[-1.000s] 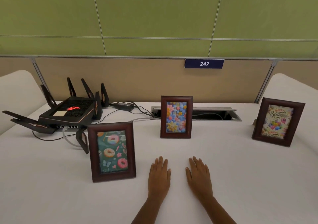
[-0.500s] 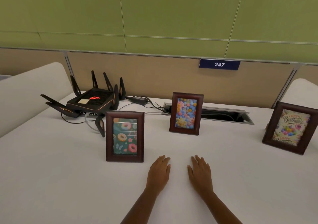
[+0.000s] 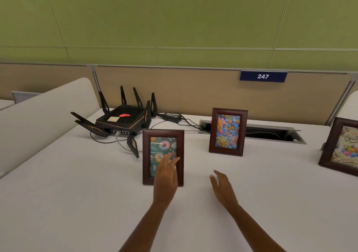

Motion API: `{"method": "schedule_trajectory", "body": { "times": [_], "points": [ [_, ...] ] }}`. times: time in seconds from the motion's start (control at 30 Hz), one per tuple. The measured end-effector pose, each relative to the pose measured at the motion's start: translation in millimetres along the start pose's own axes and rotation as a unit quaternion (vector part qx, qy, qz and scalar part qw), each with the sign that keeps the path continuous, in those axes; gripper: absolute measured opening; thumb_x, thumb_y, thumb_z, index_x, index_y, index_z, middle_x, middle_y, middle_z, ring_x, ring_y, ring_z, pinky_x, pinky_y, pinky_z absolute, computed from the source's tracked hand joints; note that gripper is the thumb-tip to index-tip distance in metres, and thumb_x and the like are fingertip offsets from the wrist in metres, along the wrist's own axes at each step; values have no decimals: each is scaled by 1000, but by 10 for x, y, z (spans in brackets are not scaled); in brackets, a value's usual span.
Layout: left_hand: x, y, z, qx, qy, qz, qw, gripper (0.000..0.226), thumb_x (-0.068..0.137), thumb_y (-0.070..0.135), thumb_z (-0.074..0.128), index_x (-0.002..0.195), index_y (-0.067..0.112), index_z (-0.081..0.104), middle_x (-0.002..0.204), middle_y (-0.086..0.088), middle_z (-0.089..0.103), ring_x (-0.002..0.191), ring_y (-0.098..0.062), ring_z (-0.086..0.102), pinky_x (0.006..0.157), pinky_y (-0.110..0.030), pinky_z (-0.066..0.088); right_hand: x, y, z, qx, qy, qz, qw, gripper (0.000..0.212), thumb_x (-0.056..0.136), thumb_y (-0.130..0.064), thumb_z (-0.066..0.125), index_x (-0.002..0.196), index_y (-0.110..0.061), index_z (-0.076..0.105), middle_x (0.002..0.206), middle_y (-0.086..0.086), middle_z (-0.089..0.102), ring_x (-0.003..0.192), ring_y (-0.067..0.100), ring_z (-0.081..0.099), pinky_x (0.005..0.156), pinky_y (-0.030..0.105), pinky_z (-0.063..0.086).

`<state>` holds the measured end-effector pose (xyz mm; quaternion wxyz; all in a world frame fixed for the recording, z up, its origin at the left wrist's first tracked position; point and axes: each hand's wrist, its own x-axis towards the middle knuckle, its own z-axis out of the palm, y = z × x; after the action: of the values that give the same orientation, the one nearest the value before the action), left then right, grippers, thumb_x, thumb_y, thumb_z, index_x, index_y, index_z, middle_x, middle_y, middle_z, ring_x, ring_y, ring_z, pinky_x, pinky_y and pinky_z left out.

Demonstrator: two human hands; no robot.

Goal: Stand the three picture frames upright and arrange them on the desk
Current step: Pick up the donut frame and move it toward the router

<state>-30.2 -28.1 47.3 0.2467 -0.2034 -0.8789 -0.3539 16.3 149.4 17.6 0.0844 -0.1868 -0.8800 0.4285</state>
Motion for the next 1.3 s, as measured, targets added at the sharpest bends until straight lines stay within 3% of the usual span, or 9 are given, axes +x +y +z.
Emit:
{"method": "schedule_trajectory", "body": {
  "times": [0.27,0.47,0.57,0.7,0.87,1.0,1.13,1.2,1.3],
  "points": [
    [296,-613,-386,-119,37,-121,985,40,96,11,37,136,6,35,144,-14,39,132,-25,41,99,-43,49,135,-639,531,166,24,7,986,45,96,-34,33,135,-11,37,144,10,41,133,23,37,110,33,27],
    [525,-897,-389,-264,-87,-280,919,47,99,29,22,144,15,19,145,-12,40,129,-27,44,97,-33,44,245,-820,782,206,-2,14,978,40,96,-32,32,129,-10,40,125,11,55,104,14,51,83,24,46],
    [604,-985,-327,-327,-135,-321,879,48,98,37,18,139,15,32,140,-13,46,127,-26,46,98,-31,41,267,-818,840,222,-8,22,975,37,94,-31,38,125,-11,42,119,8,57,100,15,55,80,24,49],
    [694,-1030,-263,-406,-198,-349,821,52,96,44,10,111,23,55,120,-12,61,104,-23,60,88,-33,50,260,-803,852,276,-32,23,960,29,91,-25,49,118,-16,48,113,5,61,98,16,61,78,23,54],
    [773,-1069,-209,-432,-229,-368,791,60,94,49,4,105,26,58,102,-3,63,91,-16,61,65,-16,52,294,-810,836,336,-43,58,939,21,88,-15,55,108,-17,52,98,-1,66,86,10,65,58,16,57],
    [833,-1050,-241,-444,-250,-373,775,60,93,51,5,90,33,61,101,-3,63,90,-17,61,58,-14,54,305,-850,852,390,-20,71,918,21,86,-9,55,106,-16,54,97,0,67,88,16,66,60,21,59],
    [830,-1067,-282,-447,-274,-357,773,64,93,50,2,126,23,50,114,-1,59,104,-16,57,81,-22,48,283,-911,872,446,1,70,892,23,86,-6,54,108,-14,56,99,5,68,90,23,66,62,25,61],
    [848,-1073,-306,-460,-270,-353,769,65,93,50,2,130,21,46,125,-5,56,115,-21,54,94,-31,43,283,-968,861,446,8,63,893,24,86,-5,54,109,-13,56,101,6,67,91,26,65,64,27,61],
    [918,-1075,-380,-484,-252,-350,762,65,92,53,2,127,23,49,121,-4,57,105,-16,55,90,-28,43,311,-1102,828,434,13,42,900,23,86,-5,54,106,-16,57,101,5,67,91,25,65,67,28,60]
  ]
}}
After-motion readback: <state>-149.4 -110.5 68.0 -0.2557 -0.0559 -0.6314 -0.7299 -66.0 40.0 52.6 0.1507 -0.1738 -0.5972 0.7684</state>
